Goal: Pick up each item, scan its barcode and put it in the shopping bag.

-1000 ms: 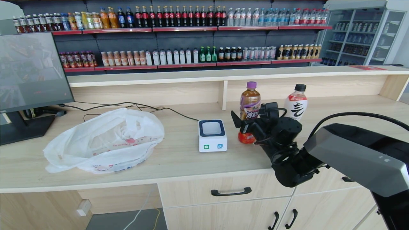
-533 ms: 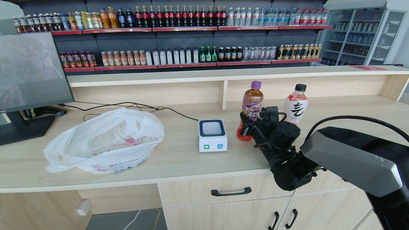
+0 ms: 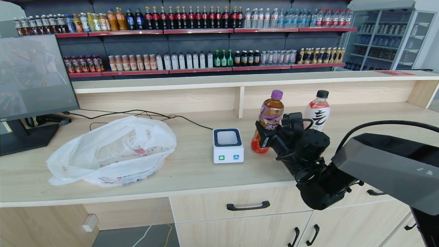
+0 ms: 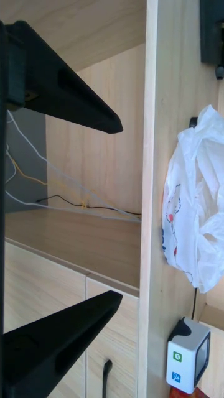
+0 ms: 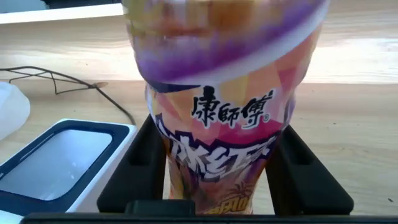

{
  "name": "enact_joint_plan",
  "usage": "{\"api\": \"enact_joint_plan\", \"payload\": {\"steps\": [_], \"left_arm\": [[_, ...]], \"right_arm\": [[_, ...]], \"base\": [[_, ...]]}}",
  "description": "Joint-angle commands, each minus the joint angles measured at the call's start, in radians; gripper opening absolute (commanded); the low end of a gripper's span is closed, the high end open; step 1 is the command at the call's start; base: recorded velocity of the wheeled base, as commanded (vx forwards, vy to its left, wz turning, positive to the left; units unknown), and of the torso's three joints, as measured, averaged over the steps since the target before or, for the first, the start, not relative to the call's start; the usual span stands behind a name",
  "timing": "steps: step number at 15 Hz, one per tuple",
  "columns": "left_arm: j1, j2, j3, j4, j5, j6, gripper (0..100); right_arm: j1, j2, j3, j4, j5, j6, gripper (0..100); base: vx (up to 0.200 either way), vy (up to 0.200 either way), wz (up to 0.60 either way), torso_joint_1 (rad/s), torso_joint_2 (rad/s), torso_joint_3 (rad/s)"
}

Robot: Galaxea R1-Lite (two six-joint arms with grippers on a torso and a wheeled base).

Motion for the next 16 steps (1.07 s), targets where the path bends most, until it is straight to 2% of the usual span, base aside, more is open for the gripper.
{"api": "enact_joint_plan", "payload": {"steps": [1,11,14,16], "left_arm": [[0.0,0.0,0.0,0.0,0.0,0.0,100],[0.0,0.0,0.0,0.0,0.0,0.0,100],[0.0,0.0,0.0,0.0,0.0,0.0,100],[0.0,0.0,0.0,0.0,0.0,0.0,100]], "right_arm": [[0.009,-0.044,0.023,-0.002,-0.001,0.0,0],[0.011,-0.167,0.045,-0.002,0.005,0.0,0],[0.015,-0.247,0.117,-0.002,0.004,-0.011,0],[0.044,-0.342,0.235,-0.002,0.007,-0.04,0]], "base": [[0.0,0.0,0.0,0.0,0.0,0.0],[0.0,0.0,0.0,0.0,0.0,0.0],[0.0,0.0,0.0,0.0,0.0,0.0],[0.0,0.0,0.0,0.0,0.0,0.0]]}}
